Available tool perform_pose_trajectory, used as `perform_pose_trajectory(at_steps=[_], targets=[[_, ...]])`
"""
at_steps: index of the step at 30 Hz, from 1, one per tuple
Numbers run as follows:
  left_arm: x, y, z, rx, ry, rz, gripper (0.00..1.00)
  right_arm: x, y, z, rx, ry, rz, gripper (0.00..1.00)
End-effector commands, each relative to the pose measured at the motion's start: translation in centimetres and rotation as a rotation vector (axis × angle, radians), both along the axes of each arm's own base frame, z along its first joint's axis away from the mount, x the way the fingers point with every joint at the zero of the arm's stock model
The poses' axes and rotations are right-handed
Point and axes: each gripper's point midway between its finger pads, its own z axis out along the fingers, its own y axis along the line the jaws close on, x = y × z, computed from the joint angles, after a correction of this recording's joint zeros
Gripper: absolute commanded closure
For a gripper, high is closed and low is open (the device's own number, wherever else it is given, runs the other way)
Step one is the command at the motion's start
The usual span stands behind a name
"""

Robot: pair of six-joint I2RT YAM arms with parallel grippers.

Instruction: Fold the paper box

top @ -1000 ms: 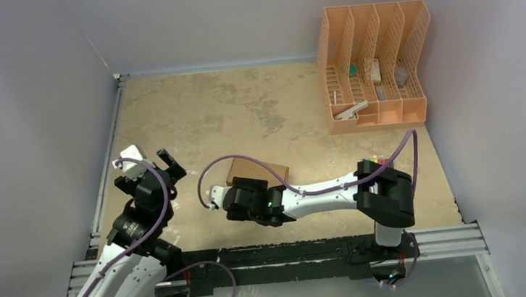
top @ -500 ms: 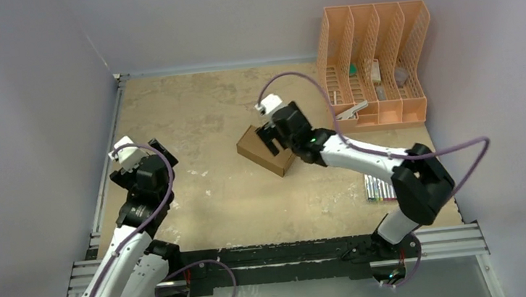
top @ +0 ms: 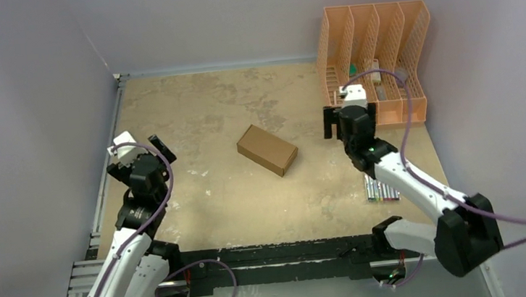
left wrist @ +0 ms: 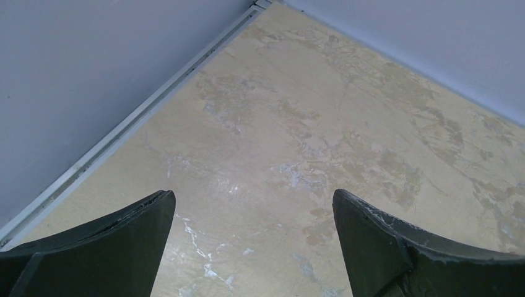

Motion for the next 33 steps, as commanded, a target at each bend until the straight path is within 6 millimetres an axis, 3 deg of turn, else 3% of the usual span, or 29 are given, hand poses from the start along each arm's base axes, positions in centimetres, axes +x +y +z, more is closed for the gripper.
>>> perform_pose_trajectory(at_steps=[1,4,8,14,20,33], targets=[[-0.3,-0.2,4.7,0.028,-0.111,-0.054,0.0,-1.6,-4.2,4.8,0.102,-0.18,-0.204,0.01],[-1.9,0.3,7.8,0.009,-0.185,-0.05,0.0,-3.7,-6.4,7.6,0.086,-0.243,-0.271,0.01],[-3.9,0.8,10.1,0.002,-0.227,-0.046,0.0,-7.0,-9.3,10.5,0.059,-0.31,-0.361,0.01],[-5.6,2.2,12.2,-0.021,-0.267,0.029,0.0,-9.7,-9.7,13.5,0.103,-0.409,-0.296,0.01],[-5.5,1.6,13.0,-0.024,-0.269,-0.006,0.0,-10.0,-9.4,13.7,0.108,-0.409,-0.262,0.01],[-4.1,0.9,11.4,-0.06,-0.237,-0.016,0.0,-8.1,-7.0,12.5,0.12,-0.355,-0.163,0.01]])
